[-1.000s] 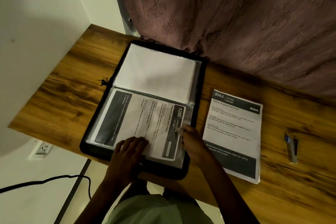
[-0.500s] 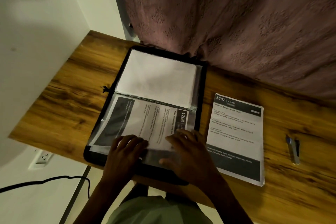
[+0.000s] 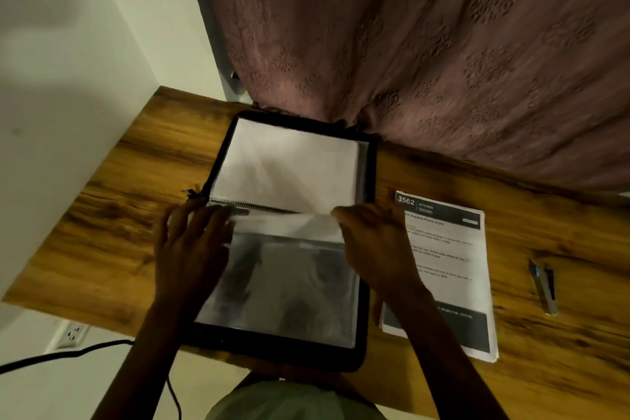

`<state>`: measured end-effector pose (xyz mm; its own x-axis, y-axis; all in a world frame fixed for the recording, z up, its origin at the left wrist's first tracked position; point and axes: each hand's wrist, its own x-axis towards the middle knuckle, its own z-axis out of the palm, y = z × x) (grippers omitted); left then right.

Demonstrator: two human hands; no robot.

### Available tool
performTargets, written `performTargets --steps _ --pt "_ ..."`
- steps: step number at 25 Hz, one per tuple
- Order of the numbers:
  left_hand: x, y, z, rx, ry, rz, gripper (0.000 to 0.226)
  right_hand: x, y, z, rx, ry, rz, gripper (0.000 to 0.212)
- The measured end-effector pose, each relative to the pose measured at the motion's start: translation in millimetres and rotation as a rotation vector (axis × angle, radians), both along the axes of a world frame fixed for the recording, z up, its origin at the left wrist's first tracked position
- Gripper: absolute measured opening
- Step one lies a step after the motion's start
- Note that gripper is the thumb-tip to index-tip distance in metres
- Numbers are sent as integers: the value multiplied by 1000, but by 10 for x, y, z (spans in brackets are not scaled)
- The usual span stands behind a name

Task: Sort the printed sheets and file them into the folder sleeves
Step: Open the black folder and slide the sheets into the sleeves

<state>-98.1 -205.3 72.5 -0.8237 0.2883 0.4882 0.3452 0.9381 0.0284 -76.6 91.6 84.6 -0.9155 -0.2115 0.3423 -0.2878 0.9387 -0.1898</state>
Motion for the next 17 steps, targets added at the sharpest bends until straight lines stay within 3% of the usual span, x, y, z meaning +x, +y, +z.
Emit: performTargets --steps 5,8,11,15,17 --pt "-887 322 185 -1 190 26 22 -734 64 258 100 222 -225 26" --pt "-1441 520 148 15 149 12 23 -1138 163 216 157 231 -317 21" --pt "-1880 686 13 -24 24 8 39 -1524 247 74 188 59 -345 13" --pt "-2110 869 -162 -36 -189 71 68 -1975 288 -138 193 -268 -374 21" --pt "-2006 960 -292 3 -257 67 64 -2135 325 -253 197 -371 -368 24"
